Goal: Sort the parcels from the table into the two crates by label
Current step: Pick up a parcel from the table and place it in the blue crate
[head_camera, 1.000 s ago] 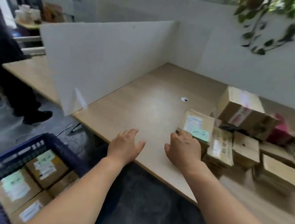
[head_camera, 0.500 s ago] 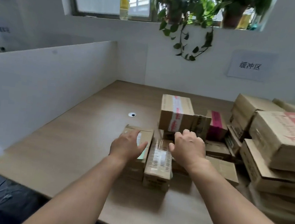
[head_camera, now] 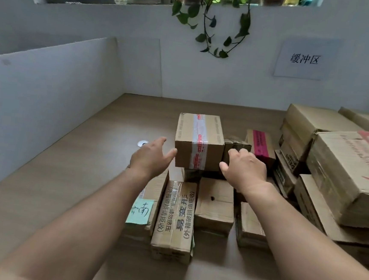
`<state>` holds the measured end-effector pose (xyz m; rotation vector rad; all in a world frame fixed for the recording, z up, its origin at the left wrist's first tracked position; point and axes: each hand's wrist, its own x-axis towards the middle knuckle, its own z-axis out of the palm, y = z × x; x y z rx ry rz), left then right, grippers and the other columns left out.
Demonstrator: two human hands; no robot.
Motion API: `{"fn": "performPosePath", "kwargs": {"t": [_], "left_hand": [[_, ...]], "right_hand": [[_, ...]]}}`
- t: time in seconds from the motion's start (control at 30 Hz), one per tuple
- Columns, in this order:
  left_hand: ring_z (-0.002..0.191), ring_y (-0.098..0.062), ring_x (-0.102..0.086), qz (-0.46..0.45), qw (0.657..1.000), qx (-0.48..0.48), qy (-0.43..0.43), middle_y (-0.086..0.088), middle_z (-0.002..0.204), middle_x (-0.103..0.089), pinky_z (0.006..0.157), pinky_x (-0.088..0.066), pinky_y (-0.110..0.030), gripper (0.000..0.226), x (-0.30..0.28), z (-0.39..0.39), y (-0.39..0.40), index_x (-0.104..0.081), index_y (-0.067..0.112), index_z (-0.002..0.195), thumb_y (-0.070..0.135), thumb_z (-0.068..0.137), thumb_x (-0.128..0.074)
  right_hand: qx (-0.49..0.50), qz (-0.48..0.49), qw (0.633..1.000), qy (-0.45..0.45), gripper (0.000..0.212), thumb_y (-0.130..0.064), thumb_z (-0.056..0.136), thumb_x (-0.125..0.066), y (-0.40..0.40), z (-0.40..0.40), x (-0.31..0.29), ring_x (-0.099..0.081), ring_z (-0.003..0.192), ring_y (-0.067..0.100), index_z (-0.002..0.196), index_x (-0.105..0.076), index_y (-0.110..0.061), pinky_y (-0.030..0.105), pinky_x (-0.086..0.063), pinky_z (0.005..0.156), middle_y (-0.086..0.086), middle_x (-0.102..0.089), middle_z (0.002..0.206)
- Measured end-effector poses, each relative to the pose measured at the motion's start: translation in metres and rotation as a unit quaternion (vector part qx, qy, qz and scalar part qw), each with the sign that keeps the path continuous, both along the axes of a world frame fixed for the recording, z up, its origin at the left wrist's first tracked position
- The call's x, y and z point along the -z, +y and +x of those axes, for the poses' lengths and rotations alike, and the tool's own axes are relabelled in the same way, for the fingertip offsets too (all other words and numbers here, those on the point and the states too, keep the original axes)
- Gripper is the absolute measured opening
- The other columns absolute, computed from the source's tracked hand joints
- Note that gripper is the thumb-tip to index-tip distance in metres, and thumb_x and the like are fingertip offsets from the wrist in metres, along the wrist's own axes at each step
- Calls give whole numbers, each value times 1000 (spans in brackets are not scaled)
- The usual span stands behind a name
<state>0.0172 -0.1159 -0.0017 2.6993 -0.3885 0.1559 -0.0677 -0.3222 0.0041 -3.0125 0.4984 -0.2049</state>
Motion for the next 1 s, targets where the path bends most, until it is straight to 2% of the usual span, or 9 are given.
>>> {"fn": "performPosePath", "kwargs": {"t": [0.13, 0.3, 0.4, 0.47, 0.6, 0.67, 0.77, 0.9, 1.0], "left_hand": [[128, -25, -48, -6, 1000, 3, 23, -3, 142, -50, 95, -44, -40, 60, -1, 47, -14, -35, 20, 145, 53, 96, -41], [129, -28, -45, -35, 997, 8, 67, -9, 143, -47, 95, -42, -41, 62, 5, 94, -38, -33, 15, 145, 53, 97, -38], [118, -31, -50, -38, 994, 4, 105, -12, 131, -54, 84, -42, -39, 53, 10, 115, -47, -45, 11, 129, 53, 98, -33], [108, -30, -51, -74, 988, 3, 135, -13, 121, -57, 78, -40, -36, 49, 13, 129, -51, -49, 9, 116, 52, 99, -31], [109, -32, -57, -182, 956, 14, 231, -12, 119, -60, 90, -50, -41, 41, 16, 141, -59, -58, 11, 117, 41, 100, -35], [104, -32, -61, -217, 941, 18, 259, -13, 114, -64, 87, -53, -46, 30, 18, 138, -58, -60, 13, 111, 31, 99, -39], [105, -27, -62, -267, 925, 30, 268, -7, 112, -65, 87, -53, -48, 21, 18, 132, -51, -59, 19, 111, 18, 95, -45], [104, -25, -59, -325, 903, 61, 274, -3, 108, -59, 88, -52, -46, 50, 11, 117, -38, -42, 17, 138, 2, 91, -51], [105, -26, -59, -320, 910, 81, 252, -6, 122, -49, 87, -55, -45, 74, 4, 100, -26, -24, 24, 150, -2, 88, -54]], "right_hand": [[17, 41, 999, -6, 47, -47, 99, -40, -12, 45, -1, -53, 117, 28, 132, -49, -15, 40, -48, 85, 10, -55, 127], [31, 54, 998, 3, 48, -49, 99, -39, -26, 101, 0, -57, 105, 29, 128, -51, -12, 34, -41, 69, 9, -59, 120], [49, 100, 994, 14, 46, -49, 99, -39, -30, 126, 1, -58, 104, 29, 122, -54, -12, 34, -41, 69, 9, -62, 119], [58, 127, 990, 19, 45, -48, 99, -40, -30, 139, 2, -58, 106, 30, 122, -54, -12, 35, -43, 71, 9, -62, 121], [79, 188, 978, 41, 46, -45, 98, -44, -32, 155, 11, -57, 103, 29, 127, -52, -10, 34, -42, 71, 11, -61, 124], [95, 248, 963, 48, 48, -45, 97, -47, -32, 157, 13, -56, 101, 27, 129, -52, -10, 35, -44, 73, 9, -60, 125], [96, 333, 937, 31, 46, -38, 94, -57, -36, 150, 14, -58, 109, 27, 130, -51, -10, 40, -51, 86, 8, -59, 127], [77, 417, 906, 4, 58, -19, 88, -70, -37, 129, 8, -55, 115, 25, 136, -40, -13, 37, -48, 89, 8, -55, 133], [37, 470, 882, -1, 81, -4, 88, -64, -33, 107, 2, -56, 105, 21, 154, -20, -23, 30, -48, 72, 9, -51, 138]]}}
